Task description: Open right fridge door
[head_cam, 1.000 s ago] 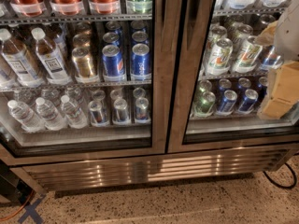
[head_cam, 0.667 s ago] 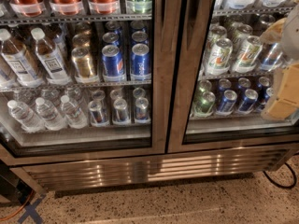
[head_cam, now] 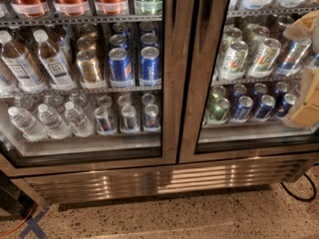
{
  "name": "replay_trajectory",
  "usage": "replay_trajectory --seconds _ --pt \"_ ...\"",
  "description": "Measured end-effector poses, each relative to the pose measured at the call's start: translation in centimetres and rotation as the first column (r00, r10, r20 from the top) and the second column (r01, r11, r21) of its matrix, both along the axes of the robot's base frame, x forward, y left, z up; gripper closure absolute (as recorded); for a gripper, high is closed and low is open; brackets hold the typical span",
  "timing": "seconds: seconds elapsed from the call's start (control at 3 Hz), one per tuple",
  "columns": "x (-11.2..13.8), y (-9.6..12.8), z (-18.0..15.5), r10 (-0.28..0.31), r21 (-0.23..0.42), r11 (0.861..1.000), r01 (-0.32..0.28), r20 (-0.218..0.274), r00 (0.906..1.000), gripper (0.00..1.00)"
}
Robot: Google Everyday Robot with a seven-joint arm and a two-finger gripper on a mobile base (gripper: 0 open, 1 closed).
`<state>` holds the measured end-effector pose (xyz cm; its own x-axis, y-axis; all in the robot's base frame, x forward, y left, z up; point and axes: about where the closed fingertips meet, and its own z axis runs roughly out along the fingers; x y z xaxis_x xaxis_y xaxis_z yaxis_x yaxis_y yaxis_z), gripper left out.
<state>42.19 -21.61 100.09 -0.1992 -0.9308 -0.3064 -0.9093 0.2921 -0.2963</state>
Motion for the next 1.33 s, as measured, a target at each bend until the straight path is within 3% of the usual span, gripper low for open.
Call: replay_trajectory --seconds 0.33,0.67,1.0,1.33 --pt "1.1 0.3 0.4 -0.002 0.089 0.996 -0.003 0.061 0.9981 0.04" --pt "3.3 -0.9 1.7 -0.038 0.255 0.967 -0.013 0.194 0.9803 0.01" --pt "4.6 -1.1 2.6 -0.054 0.399 0.915 -0.056 0.259 0.9642 0.10" --pt "5.5 -0.7 3.2 -0.047 0.506 0.856 -0.108 0.284 0.9576 0.28"
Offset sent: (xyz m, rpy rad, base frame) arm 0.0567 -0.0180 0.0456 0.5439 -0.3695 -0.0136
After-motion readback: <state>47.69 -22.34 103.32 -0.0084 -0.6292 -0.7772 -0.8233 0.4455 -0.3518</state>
